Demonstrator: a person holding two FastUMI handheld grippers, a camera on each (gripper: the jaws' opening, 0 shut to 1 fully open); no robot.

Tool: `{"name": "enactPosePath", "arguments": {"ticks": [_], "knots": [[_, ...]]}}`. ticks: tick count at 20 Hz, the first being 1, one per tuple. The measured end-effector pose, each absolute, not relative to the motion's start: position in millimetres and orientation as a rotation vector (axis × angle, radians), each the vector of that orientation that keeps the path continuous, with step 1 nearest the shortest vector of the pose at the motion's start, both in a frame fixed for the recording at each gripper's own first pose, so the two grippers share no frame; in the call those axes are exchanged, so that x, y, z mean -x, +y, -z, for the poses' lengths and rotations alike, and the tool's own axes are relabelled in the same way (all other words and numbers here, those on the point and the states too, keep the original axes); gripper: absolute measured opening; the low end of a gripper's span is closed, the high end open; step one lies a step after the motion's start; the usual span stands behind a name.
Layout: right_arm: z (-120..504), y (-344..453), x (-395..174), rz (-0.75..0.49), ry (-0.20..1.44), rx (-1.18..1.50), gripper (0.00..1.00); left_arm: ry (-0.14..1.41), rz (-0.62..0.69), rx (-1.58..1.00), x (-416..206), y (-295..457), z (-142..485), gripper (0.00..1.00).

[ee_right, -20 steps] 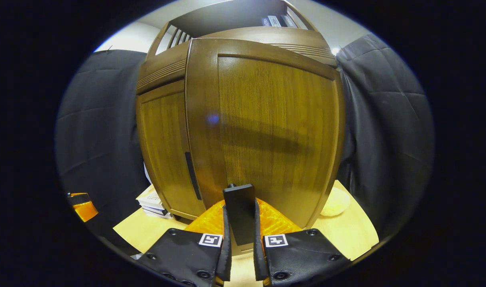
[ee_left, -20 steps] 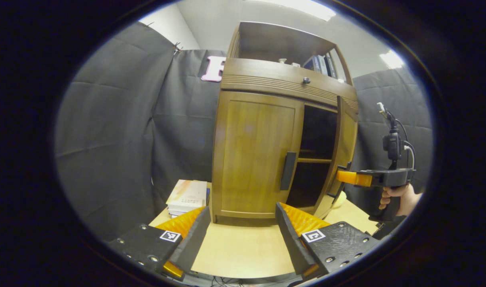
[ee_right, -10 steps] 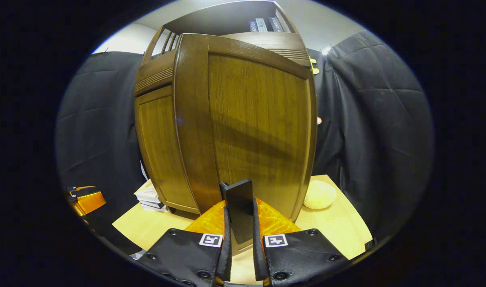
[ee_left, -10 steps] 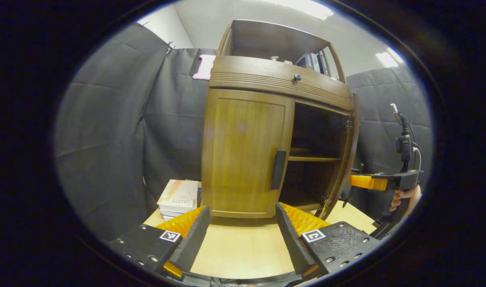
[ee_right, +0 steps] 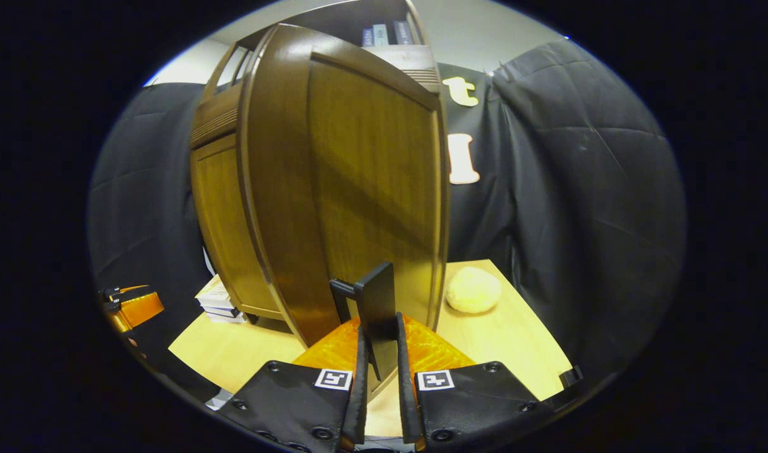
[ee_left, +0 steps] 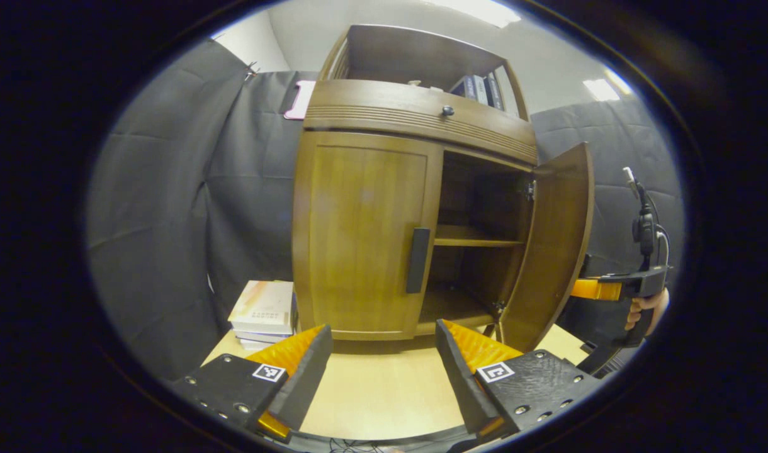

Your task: Open the right door of the double-door shoe cabinet with the right hand, and open the left door with the left hand.

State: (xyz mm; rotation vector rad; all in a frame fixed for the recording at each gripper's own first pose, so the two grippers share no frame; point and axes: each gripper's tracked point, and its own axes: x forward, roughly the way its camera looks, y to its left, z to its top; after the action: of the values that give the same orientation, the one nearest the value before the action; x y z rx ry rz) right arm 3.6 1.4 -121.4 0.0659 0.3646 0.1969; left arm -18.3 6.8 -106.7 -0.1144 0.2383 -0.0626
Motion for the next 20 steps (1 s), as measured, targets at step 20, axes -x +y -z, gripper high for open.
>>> {"name": "enactPosePath", "arguments": {"ticks": [20], "knots": [[121.3,-121.5,-21.0,-0.406,0.323,-0.012,0.12,0.305,0.039,0.119,-1.3,-49.5,104.7,0.92]]}}
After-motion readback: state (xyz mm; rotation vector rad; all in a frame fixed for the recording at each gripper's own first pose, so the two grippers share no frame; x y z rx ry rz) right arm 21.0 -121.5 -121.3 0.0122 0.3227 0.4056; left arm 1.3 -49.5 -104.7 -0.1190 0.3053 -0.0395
